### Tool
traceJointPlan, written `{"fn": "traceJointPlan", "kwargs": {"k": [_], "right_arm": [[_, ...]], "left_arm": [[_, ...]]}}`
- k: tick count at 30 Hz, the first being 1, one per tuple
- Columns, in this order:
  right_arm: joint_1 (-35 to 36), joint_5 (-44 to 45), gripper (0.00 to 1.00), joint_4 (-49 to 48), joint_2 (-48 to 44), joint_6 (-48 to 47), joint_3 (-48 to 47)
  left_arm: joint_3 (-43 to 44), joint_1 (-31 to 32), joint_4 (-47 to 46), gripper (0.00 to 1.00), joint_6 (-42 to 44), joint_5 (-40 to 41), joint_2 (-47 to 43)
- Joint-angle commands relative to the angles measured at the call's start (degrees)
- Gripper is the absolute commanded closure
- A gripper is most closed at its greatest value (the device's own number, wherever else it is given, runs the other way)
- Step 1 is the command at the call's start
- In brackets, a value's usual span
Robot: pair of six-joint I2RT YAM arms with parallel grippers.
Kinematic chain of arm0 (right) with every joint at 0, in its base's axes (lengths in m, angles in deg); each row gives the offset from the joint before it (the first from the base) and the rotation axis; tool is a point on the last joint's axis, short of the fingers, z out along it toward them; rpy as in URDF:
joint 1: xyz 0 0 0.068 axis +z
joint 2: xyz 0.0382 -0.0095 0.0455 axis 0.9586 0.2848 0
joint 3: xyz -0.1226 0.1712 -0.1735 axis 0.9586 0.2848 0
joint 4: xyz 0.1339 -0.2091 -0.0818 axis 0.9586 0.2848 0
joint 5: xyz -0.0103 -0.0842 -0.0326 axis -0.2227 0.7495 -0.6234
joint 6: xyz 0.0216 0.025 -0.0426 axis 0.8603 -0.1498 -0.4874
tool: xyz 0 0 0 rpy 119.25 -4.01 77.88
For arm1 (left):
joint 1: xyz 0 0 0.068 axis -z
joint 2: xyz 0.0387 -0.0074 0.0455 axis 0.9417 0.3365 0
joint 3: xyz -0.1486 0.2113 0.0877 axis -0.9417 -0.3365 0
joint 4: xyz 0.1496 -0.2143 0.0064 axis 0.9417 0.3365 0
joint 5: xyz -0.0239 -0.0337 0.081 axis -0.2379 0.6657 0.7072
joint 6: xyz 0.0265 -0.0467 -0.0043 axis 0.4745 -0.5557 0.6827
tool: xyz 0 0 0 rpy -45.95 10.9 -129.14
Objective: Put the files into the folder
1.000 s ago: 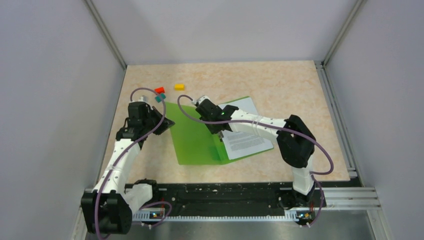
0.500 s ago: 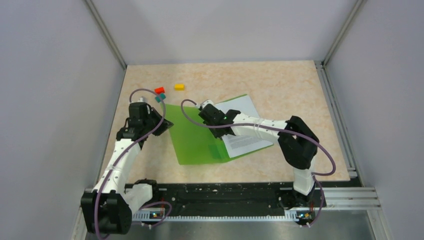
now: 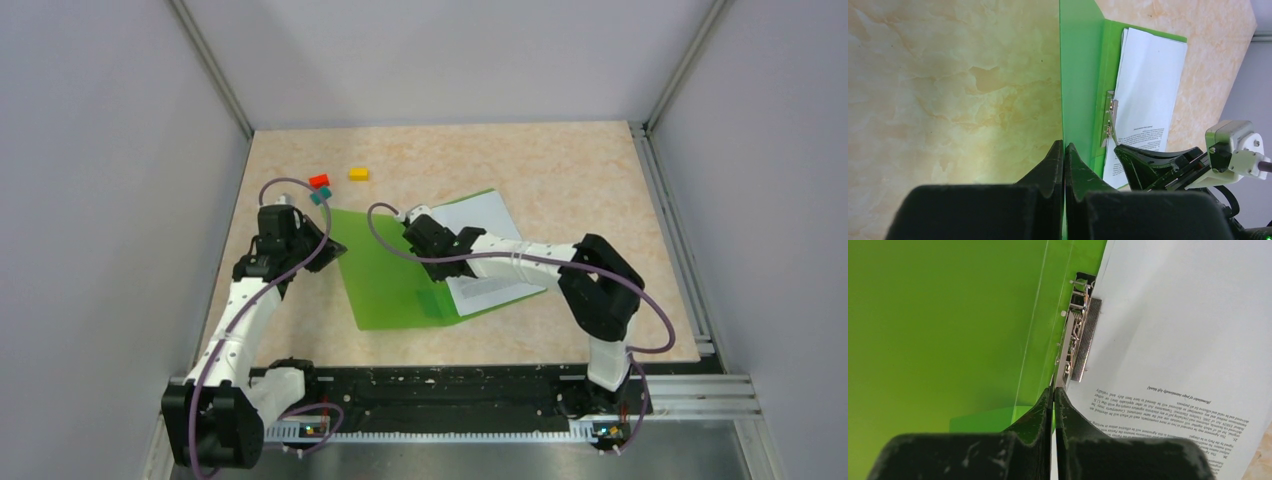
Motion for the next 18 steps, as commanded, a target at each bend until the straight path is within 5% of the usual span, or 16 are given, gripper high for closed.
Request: {"fn": "traceJointPlan", "kwargs": {"k": [1,18], "right_arm": [[-0.55,-1.31,1.00,1.79,-0.95,1.50,3.96],[-2.41,-2.81,1.00,-2.04,0.50,2.89,10.67]], "left_arm": [[0.05,0.02,-0.50,1.00,0.34,1.91,-0.51],[0.26,0.02,-0.83,1.00,0.92,0.78,0.82]]}}
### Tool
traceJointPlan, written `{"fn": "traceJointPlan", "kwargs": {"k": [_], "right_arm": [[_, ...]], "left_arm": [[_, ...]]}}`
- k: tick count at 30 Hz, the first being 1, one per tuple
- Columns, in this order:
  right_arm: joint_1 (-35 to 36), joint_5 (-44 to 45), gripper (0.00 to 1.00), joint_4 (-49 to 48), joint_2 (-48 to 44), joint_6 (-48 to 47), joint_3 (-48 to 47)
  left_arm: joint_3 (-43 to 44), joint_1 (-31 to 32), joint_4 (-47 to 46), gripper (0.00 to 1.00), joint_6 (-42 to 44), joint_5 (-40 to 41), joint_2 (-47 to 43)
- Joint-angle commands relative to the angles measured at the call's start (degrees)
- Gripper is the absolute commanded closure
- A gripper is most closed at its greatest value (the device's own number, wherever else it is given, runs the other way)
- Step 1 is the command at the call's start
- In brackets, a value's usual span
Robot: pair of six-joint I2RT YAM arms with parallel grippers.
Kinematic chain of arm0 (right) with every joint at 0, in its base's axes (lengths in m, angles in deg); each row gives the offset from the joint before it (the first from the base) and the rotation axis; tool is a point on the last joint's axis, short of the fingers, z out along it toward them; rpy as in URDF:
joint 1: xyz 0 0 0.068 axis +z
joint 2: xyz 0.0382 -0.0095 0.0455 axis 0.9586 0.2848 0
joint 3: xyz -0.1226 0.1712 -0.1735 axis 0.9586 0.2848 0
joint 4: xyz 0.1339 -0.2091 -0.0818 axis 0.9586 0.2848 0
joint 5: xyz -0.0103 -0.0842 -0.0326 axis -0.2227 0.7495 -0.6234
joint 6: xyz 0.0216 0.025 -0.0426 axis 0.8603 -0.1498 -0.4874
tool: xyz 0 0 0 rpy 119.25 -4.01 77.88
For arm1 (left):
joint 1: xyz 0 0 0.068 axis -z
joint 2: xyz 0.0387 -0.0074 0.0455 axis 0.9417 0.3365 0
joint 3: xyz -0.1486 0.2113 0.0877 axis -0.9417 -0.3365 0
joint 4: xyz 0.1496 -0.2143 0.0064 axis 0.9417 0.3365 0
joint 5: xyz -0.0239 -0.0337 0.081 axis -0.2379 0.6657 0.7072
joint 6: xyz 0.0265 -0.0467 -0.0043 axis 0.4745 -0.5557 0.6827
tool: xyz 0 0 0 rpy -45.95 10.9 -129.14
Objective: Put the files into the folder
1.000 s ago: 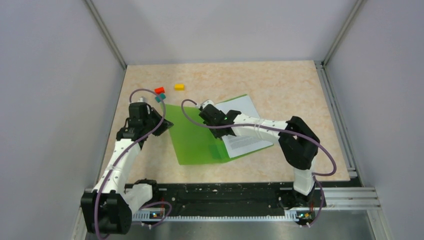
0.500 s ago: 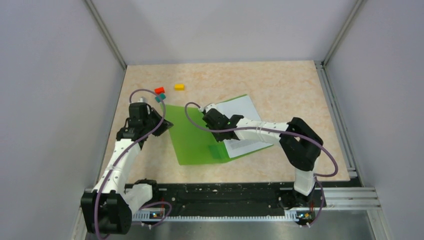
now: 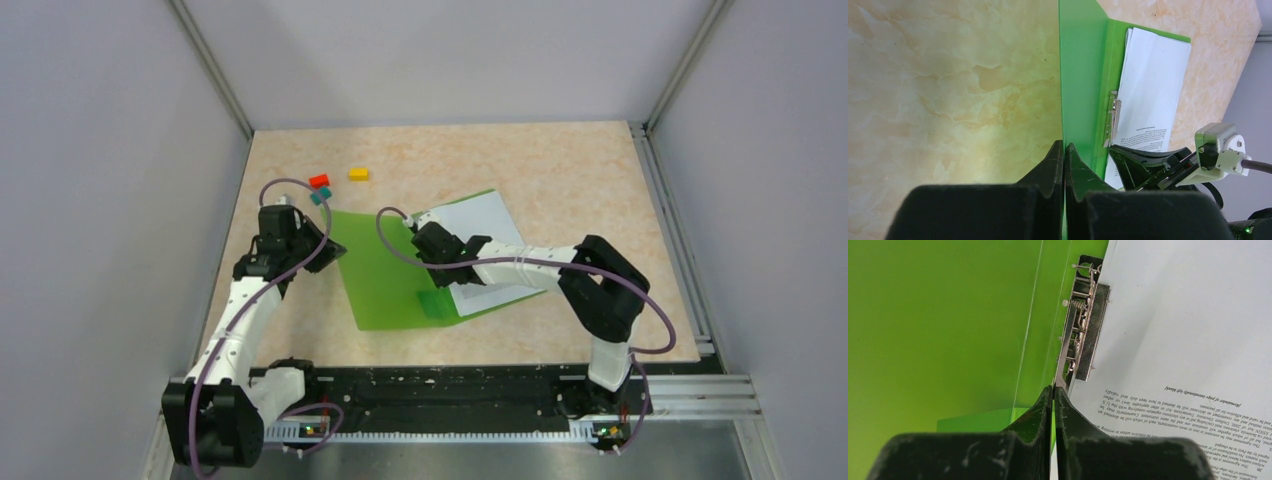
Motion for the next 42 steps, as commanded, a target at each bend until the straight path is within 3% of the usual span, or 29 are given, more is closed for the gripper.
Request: {"fn": "traceJointPlan", "kwargs": {"k": [1,42], "right_arm": [[-1.61,-0.64,1.00,5.28,2.07,0.96,3.38],[-4.97,2.19,1.00,7.29,-1.33,2.88,4.99]], "left_arm": [[0.22,0.00,-1.25,1.00,0.89,0.56,0.45],[0.14,-0.05,0.61,1.00,0.54,5.45,1.99]]}}
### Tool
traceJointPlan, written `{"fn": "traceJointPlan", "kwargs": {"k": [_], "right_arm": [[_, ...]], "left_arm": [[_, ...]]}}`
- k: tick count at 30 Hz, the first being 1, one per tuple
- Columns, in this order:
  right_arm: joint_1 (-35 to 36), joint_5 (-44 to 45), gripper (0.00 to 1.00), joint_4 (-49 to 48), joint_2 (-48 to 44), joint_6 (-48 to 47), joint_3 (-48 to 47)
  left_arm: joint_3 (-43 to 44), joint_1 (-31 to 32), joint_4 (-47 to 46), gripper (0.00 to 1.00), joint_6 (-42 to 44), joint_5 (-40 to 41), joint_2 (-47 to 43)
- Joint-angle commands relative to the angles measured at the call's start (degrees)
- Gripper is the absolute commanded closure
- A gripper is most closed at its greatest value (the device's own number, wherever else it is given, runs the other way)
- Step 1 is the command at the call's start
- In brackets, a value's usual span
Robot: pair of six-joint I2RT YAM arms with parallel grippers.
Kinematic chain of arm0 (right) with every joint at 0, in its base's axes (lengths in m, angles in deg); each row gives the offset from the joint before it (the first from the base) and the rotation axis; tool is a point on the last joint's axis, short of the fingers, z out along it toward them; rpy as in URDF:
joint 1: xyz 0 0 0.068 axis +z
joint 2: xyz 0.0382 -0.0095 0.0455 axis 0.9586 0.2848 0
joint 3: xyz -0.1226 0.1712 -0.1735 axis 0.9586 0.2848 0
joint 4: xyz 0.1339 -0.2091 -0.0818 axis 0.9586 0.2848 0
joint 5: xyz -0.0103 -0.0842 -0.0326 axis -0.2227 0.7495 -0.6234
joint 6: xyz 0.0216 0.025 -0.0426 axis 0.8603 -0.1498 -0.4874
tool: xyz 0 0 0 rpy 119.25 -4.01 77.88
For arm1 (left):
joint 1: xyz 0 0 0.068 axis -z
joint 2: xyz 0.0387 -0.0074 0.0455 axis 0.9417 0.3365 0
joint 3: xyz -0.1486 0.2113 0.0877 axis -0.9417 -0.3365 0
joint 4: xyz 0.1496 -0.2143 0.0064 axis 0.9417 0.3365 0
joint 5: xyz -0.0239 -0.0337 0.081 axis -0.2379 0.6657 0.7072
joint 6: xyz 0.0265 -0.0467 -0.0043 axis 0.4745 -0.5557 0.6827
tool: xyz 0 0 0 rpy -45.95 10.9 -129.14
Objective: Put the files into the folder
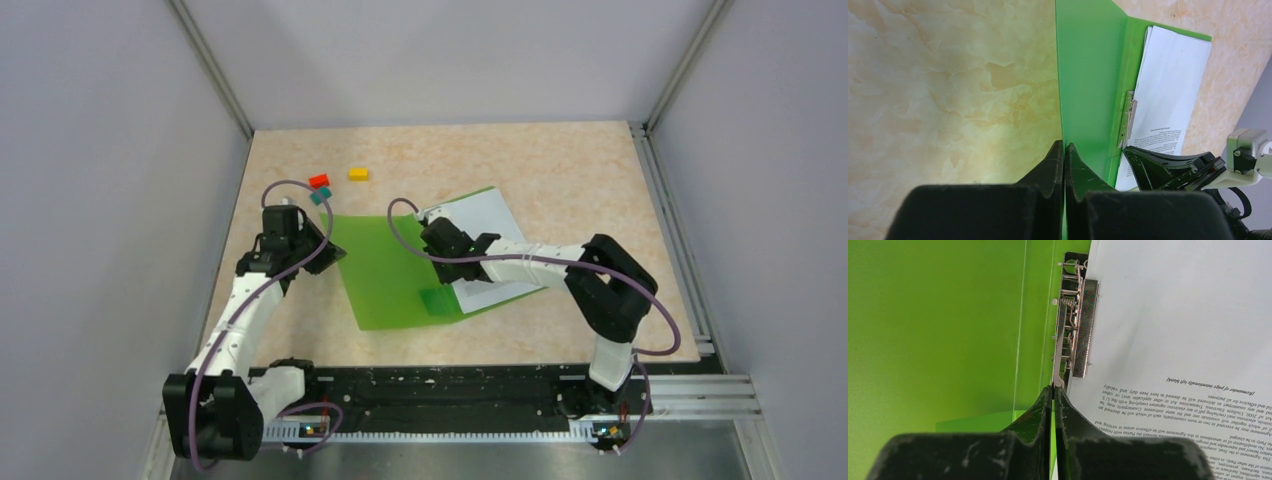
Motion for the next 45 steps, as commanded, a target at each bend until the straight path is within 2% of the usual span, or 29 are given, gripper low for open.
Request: {"fn": "traceJointPlan", "kwargs": {"k": [1,18,45], "right_arm": [[-2.43,3.92,1.00,9.45,0.35,-0.15,2.48],[-2.81,3.60,1.00,10.05,-0.36,0.35,0.78],[-3.67,2.56,1.00,11.90,-0.93,0.71,-1.58]], "left_arm": [[0.12,-0.40,-0.06,1.00,0.61,3.29,0.07],[-0.53,-0.42,-0.18,1.00,0.72,3.24,0.51],[-2.62,-0.42,0.50,1.00,5.38,4.21,1.52]]}}
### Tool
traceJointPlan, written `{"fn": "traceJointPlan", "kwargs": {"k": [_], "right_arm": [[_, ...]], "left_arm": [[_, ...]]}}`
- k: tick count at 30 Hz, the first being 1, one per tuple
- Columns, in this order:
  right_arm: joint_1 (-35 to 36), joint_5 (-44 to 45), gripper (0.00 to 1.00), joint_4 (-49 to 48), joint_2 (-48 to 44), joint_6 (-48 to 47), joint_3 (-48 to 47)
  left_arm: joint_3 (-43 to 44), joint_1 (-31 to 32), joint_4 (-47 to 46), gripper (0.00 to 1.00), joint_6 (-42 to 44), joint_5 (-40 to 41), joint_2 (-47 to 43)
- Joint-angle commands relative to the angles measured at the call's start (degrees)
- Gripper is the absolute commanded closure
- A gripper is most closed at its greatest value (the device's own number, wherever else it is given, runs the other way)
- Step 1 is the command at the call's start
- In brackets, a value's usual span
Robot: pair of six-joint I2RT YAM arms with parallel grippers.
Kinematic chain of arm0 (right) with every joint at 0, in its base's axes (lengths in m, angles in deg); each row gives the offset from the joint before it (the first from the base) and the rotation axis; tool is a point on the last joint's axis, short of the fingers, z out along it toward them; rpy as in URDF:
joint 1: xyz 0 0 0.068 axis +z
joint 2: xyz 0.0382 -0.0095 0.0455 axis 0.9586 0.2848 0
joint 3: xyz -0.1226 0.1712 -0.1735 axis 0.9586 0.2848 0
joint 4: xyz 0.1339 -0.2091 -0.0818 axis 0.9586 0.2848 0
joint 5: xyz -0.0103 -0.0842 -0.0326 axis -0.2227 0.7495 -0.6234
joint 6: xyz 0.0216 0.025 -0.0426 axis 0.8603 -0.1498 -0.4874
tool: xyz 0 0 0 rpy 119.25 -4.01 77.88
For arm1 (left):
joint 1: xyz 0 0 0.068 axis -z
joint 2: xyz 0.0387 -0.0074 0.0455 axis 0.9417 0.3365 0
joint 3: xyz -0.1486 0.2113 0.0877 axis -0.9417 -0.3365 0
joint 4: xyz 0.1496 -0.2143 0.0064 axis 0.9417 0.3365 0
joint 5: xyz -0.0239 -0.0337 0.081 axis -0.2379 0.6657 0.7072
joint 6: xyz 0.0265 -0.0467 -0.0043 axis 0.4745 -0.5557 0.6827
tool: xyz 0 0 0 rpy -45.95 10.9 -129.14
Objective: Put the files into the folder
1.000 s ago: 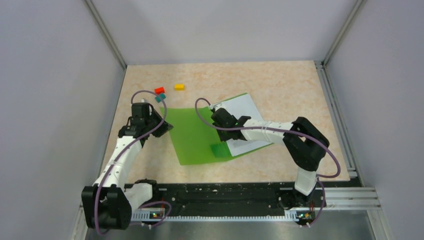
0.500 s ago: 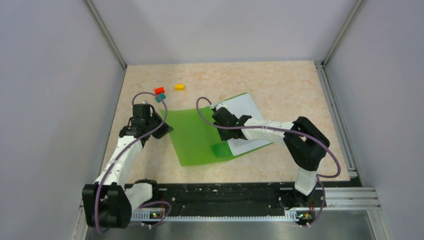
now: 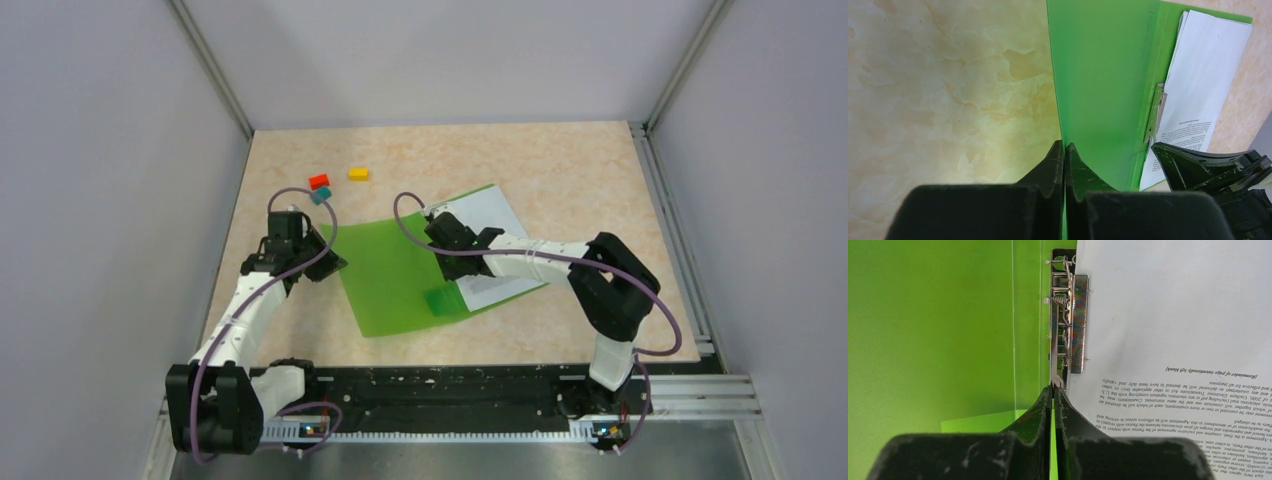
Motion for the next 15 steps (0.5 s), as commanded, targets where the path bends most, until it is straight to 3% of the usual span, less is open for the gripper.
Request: {"fn": "traceJointPlan", "kwargs": {"k": [1,15], "right_arm": [[-1.99,3.15,1.00,9.07,-0.46,-0.73,-0.97],[-2.03,2.42,1.00,9.71,-0.11,-0.92,-2.43]], "left_arm": [[-0.07,-0.49,0.28,1.00,3.26,3.72,-0.01],[0.47,-0.47,0.06,1.00,3.58,2.63,0.35]]}}
